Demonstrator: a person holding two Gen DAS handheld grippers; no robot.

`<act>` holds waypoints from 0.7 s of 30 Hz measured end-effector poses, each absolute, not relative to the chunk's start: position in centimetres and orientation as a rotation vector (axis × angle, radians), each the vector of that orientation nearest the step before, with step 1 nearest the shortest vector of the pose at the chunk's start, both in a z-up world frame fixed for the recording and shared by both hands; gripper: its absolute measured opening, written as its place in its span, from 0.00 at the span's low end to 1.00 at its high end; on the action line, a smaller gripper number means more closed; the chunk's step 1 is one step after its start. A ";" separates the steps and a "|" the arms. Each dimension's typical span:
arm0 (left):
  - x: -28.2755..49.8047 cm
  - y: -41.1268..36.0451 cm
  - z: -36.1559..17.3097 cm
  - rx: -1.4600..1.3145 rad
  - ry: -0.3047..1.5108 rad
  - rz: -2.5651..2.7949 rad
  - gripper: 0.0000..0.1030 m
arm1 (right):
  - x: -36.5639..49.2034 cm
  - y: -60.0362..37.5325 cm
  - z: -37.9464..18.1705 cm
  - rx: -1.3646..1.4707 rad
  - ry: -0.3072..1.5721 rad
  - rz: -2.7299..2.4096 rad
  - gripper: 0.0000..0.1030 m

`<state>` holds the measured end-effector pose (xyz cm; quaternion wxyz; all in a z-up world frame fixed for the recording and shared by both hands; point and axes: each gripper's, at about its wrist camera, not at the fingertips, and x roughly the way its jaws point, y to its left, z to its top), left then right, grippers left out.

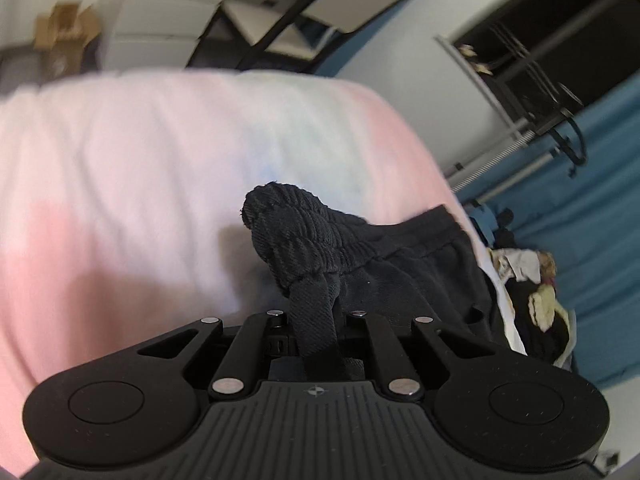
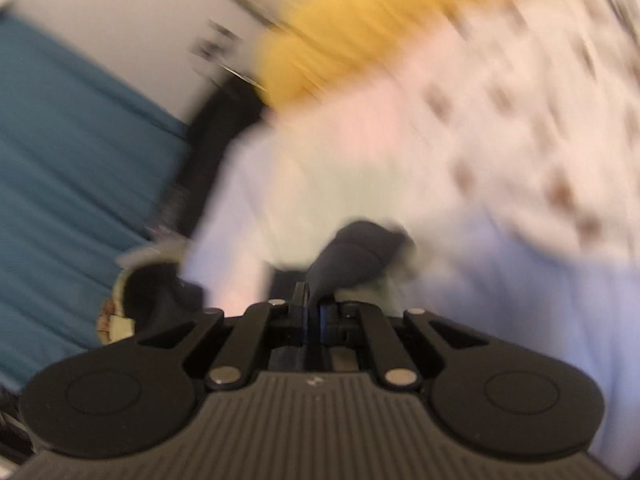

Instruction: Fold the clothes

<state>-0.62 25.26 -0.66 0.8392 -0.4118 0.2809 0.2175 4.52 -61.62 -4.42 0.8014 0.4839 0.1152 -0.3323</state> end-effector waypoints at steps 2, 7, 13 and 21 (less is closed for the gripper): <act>-0.6 24.7 -0.4 -0.808 0.604 0.463 0.10 | 4.0 -61.0 -3.6 0.987 0.226 -0.727 0.06; -1.1 24.6 -3.8 -0.776 0.637 0.468 0.12 | 3.5 -62.0 -8.4 1.126 0.490 -0.898 0.09; -3.5 24.1 -2.1 -0.765 0.575 0.416 0.60 | 3.5 -61.4 -7.2 1.088 0.465 -0.908 0.50; -5.8 20.4 3.0 -0.524 0.441 0.336 0.79 | 4.2 -59.6 -3.1 0.912 0.283 -0.844 0.72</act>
